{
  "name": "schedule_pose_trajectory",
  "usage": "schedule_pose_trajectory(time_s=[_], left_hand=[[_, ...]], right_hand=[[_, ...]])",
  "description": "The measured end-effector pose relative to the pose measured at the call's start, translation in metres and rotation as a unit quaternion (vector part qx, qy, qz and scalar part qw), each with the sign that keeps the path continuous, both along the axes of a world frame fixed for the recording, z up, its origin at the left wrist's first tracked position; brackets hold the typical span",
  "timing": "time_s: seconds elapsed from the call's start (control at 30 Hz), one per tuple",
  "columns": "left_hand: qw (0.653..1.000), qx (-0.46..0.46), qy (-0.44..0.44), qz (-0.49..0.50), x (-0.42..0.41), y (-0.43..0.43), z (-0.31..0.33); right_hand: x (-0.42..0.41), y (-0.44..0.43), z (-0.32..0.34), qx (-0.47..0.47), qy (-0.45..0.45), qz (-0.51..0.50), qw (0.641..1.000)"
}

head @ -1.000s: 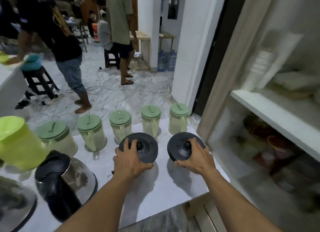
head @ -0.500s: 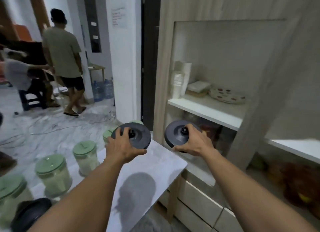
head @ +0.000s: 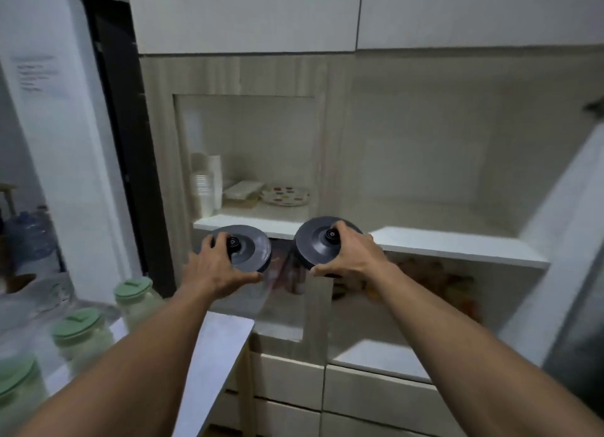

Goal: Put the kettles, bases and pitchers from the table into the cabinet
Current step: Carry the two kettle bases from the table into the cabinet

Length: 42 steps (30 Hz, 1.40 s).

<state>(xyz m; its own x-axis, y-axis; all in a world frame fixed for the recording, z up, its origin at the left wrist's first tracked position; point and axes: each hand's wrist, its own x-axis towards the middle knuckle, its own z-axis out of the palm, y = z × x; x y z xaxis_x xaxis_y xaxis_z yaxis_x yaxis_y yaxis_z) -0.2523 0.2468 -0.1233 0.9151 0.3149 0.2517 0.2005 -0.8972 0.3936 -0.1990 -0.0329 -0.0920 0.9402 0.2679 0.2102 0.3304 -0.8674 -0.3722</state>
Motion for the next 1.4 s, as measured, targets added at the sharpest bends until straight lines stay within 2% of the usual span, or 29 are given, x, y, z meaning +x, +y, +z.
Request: schedule_pose_trajectory(time_s=[0.33,0.73,0.97,1.4], left_hand=[[0.993,-0.011,-0.010,-0.121,0.059,-0.146,0.045],[0.985,0.005,-0.007,-0.172,0.139,-0.297,0.062],[0.987,-0.004,-0.005,-0.161,0.195,-0.340,0.055],[0.983,-0.023,-0.001,-0.185,0.292,-0.377,0.047]], right_hand=[[0.007,-0.146,0.039,0.006,-0.006,-0.112,0.994],[0.066,-0.285,0.059,-0.010,-0.006,-0.176,0.984],[0.117,-0.336,0.054,-0.007,0.010,-0.182,0.983],[0.207,-0.363,0.037,0.006,0.034,-0.200,0.979]])
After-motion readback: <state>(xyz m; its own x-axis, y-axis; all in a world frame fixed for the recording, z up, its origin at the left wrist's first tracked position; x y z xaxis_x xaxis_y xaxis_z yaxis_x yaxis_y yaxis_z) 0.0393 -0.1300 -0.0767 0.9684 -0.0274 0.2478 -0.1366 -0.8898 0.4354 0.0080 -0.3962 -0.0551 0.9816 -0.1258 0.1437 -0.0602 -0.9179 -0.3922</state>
